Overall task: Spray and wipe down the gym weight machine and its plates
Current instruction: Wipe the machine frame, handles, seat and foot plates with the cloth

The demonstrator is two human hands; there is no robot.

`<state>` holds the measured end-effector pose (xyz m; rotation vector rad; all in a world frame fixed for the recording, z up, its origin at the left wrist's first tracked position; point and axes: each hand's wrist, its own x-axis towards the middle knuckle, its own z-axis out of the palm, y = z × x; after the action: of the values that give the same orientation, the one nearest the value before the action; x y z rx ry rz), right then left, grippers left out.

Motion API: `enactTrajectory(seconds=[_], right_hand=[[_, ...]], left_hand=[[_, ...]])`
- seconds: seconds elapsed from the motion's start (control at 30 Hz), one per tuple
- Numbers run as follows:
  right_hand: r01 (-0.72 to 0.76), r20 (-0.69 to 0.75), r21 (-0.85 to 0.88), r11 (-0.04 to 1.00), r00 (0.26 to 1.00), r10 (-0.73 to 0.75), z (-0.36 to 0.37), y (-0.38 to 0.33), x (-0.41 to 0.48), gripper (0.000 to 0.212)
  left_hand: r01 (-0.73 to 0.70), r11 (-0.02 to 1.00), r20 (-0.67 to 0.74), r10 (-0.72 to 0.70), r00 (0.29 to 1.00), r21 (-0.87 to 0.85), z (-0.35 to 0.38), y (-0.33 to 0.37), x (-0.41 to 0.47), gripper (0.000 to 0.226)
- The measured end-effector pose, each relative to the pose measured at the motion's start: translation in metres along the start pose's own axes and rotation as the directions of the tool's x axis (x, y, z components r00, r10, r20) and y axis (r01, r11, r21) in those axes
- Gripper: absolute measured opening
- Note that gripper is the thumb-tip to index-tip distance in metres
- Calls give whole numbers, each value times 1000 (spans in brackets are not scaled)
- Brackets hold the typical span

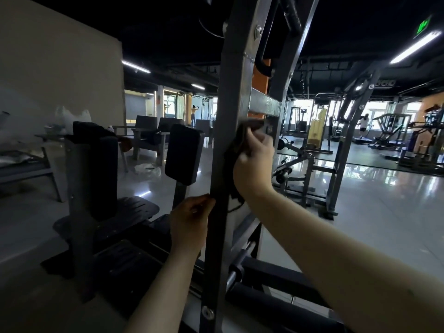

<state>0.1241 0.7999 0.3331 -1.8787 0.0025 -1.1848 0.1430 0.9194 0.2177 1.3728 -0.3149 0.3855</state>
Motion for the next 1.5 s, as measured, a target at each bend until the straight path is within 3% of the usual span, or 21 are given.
enactTrajectory(seconds=[0.17,0.23,0.37,0.47,0.57,0.7,0.8,0.9,1.0,1.07,1.1,1.13,1.17,1.23,1.3,1.37,1.43,1.5], right_hand=[[96,-22,25,995,995,-95,11,29,-41,59],[19,9,51,999,1000,-19,17,67,-93,59],[-177,227,-67,982,956,188,12,131,-168,60],[-329,225,2,944,920,320,-4,130,-167,48],[-534,181,300,790,845,503,-22,109,-151,40],[-677,403,552,486,727,556,-45,79,-146,34],[-714,524,563,417,698,488,-54,71,-149,34],[-738,571,567,366,672,472,-57,71,-153,34],[-802,629,546,243,583,514,-60,75,-155,31],[-827,658,543,145,526,538,-67,77,-153,38],[-830,674,539,142,527,518,-69,77,-151,40],[-827,679,526,198,549,487,-69,78,-151,37],[-804,653,503,318,594,469,-67,81,-151,30],[-677,487,391,624,727,484,-60,90,-148,17],[-501,309,163,850,844,439,-54,98,-141,16],[-311,209,-99,945,922,325,-47,103,-128,18],[-200,161,-303,932,953,257,-38,107,-112,20],[-228,119,-302,926,954,274,-28,103,-96,19]], left_hand=[[-8,1000,-3,8,1000,10,-1,-1,2,10],[-10,999,-13,11,1000,49,0,0,3,7],[-50,994,-29,53,998,93,0,3,0,8],[-54,990,-12,56,998,127,-2,0,-4,12],[-87,968,-2,90,996,236,-7,-3,-15,15],[-37,946,126,-4,992,321,-13,-3,-36,9],[53,922,258,-162,953,384,-12,-4,-47,22],[117,915,294,-243,924,387,-9,-6,-53,22],[136,925,236,-229,944,354,-8,-7,-53,20],[78,916,211,-173,962,394,-7,-8,-54,19],[46,909,204,-142,969,413,-7,-8,-55,17],[18,905,203,-114,973,424,-7,-8,-55,15],[-6,902,205,-91,975,432,-7,-9,-54,15],[-44,895,203,-53,978,444,-8,-10,-52,15],[-74,891,171,-4,985,447,-11,-11,-48,14],[-94,896,128,42,991,433,-12,-12,-44,13],[-102,901,101,65,993,421,-11,-13,-42,12],[-97,907,83,69,994,410,-8,-15,-40,14]])
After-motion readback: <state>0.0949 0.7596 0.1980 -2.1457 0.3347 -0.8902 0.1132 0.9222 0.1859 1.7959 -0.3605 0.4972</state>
